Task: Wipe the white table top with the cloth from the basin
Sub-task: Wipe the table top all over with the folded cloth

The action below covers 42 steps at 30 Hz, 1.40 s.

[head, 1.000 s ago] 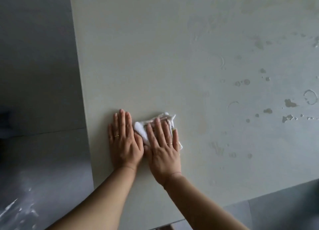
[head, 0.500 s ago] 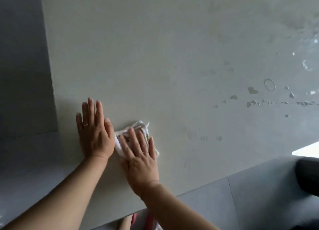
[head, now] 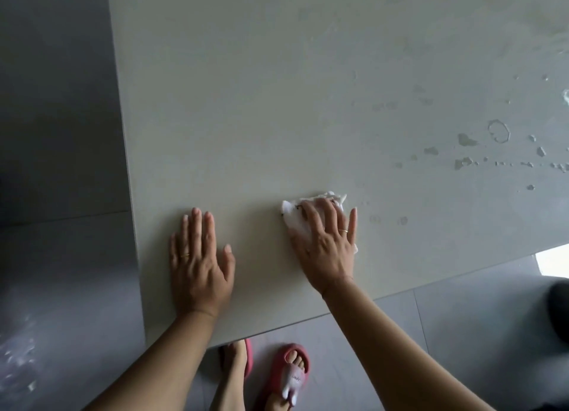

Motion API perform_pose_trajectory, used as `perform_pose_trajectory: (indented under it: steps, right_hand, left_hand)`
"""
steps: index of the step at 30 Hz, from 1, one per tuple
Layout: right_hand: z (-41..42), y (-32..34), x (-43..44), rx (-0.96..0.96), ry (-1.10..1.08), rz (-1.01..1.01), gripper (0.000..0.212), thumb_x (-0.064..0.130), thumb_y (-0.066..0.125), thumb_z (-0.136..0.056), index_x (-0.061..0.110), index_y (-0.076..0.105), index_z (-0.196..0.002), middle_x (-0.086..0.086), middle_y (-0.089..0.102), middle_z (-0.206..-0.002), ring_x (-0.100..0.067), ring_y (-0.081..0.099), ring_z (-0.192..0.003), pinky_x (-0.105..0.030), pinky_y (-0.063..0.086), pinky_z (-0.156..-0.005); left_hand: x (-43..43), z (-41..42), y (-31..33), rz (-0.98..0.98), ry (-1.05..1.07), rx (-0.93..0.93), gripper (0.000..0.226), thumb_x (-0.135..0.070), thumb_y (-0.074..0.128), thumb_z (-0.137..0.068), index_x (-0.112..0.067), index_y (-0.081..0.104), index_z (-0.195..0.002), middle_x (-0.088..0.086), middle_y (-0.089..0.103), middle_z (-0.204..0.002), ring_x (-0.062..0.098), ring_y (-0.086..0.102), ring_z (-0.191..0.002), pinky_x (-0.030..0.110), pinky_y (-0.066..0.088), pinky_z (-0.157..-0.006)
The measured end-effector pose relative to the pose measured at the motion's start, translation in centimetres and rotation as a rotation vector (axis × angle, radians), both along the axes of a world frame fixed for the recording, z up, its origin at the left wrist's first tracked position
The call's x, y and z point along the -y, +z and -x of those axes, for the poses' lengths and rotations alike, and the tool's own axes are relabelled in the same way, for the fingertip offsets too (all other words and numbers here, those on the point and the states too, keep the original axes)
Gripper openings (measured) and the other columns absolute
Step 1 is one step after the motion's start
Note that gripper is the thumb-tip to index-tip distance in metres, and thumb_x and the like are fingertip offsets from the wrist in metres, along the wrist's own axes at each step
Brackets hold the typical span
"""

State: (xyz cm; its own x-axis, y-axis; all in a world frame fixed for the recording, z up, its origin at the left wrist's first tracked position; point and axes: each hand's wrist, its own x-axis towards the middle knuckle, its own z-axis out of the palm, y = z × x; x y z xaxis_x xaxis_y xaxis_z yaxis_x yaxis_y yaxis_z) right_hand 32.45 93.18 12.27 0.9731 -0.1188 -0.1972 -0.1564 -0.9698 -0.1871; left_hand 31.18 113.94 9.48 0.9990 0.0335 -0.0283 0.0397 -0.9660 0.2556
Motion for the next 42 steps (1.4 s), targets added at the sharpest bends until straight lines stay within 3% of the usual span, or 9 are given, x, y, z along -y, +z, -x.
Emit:
perform_pose_trajectory:
  steps: [6, 10, 14, 18, 22, 26, 31, 37, 42]
  right_hand:
    - [1.8, -1.0, -5.6, 0.038, -0.044, -0.048, 0.060, 0.047, 0.026, -0.092, 0.029, 0.017, -0.149, -0.003, 0.010, -0.159, -0.022, -0.001, -0.147, -0.043, -0.007, -0.117]
    - [6.1, -1.3, -11.2, 0.037, 0.222, -0.104, 0.055, 0.041, 0.038, -0.092, 0.031, 0.030, -0.146, -0.002, 0.025, -0.155, -0.022, 0.017, -0.145, -0.046, 0.010, -0.116]
    - [6.3, -1.4, -5.1, 0.074, 0.352, -0.072, 0.050, 0.045, 0.035, -0.097, 0.031, 0.033, -0.145, 0.001, 0.022, -0.155, -0.020, 0.019, -0.144, -0.042, 0.007, -0.118]
    - [6.4, -1.0, 2.3, 0.029, 0.004, 0.021, 0.055, 0.047, 0.024, -0.095, 0.029, 0.027, -0.147, -0.002, 0.018, -0.157, -0.018, 0.007, -0.146, -0.042, 0.003, -0.118]
    - [7.1, -0.8, -1.5, -0.020, -0.186, -0.025, 0.062, 0.046, 0.022, -0.089, 0.028, 0.019, -0.149, -0.001, 0.005, -0.158, -0.018, -0.005, -0.145, -0.043, -0.007, -0.117]
    - [11.1, -0.6, -8.9, 0.004, 0.186, -0.075, 0.064, 0.037, 0.039, -0.084, 0.026, 0.030, -0.146, -0.003, 0.019, -0.155, -0.026, 0.016, -0.144, -0.049, 0.009, -0.114]
    - [11.8, -1.6, -5.0, 0.039, 0.473, -0.087, 0.059, 0.042, 0.046, -0.092, 0.030, 0.029, -0.147, 0.001, 0.022, -0.156, -0.019, 0.011, -0.146, -0.044, 0.009, -0.118]
    - [9.6, -1.3, 7.9, 0.016, 0.071, 0.041, 0.057, 0.044, 0.029, -0.094, 0.027, 0.024, -0.148, -0.001, 0.017, -0.156, -0.018, 0.010, -0.145, -0.041, 0.007, -0.117]
    - [8.2, -0.8, 12.8, -0.041, -0.196, 0.055, 0.061, 0.050, 0.014, -0.092, 0.029, 0.010, -0.149, 0.001, 0.003, -0.159, -0.014, -0.003, -0.146, -0.040, -0.004, -0.118]
  left_hand:
    - [-0.2, -0.1, -0.3, 0.063, -0.013, 0.070, 0.060, -0.034, 0.032, -0.091, -0.004, 0.037, -0.143, 0.016, 0.031, -0.152, 0.033, 0.030, -0.140, 0.047, 0.021, -0.114]
    - [-0.6, 0.1, -0.1, 0.193, 0.028, 0.167, 0.054, -0.023, 0.031, -0.092, 0.002, 0.041, -0.139, 0.020, 0.034, -0.149, 0.035, 0.033, -0.138, 0.045, 0.019, -0.116]
    - [-0.4, 0.2, 0.1, 0.195, 0.058, 0.177, 0.054, -0.024, 0.032, -0.093, 0.003, 0.041, -0.139, 0.020, 0.035, -0.149, 0.034, 0.030, -0.139, 0.040, 0.012, -0.117]
    - [-0.3, 0.2, -0.1, 0.167, 0.058, 0.147, 0.056, -0.029, 0.032, -0.094, 0.001, 0.039, -0.141, 0.019, 0.033, -0.151, 0.033, 0.029, -0.140, 0.039, 0.012, -0.117]
    - [-0.1, 0.1, -0.1, 0.146, 0.058, 0.132, 0.056, -0.030, 0.031, -0.095, 0.001, 0.039, -0.141, 0.018, 0.033, -0.151, 0.034, 0.030, -0.140, 0.038, 0.011, -0.118]
    - [-0.1, 0.2, 0.1, 0.157, 0.038, 0.108, 0.058, -0.032, 0.032, -0.093, 0.002, 0.040, -0.140, 0.019, 0.034, -0.150, 0.035, 0.031, -0.140, 0.044, 0.015, -0.116]
    - [-0.3, 0.0, 0.8, 0.131, 0.041, 0.042, 0.067, -0.043, 0.024, -0.092, -0.002, 0.032, -0.145, 0.017, 0.023, -0.155, 0.034, 0.019, -0.144, 0.044, 0.006, -0.118]
    - [4.5, -1.2, 1.8, 0.093, -0.035, 0.029, 0.068, -0.046, 0.023, -0.093, -0.006, 0.026, -0.148, 0.014, 0.020, -0.157, 0.031, 0.016, -0.145, 0.042, 0.004, -0.118]
    - [7.9, -1.8, 0.7, 0.077, -0.071, -0.037, 0.070, -0.049, 0.021, -0.092, -0.008, 0.023, -0.149, 0.012, 0.018, -0.158, 0.030, 0.016, -0.146, 0.043, 0.008, -0.119]
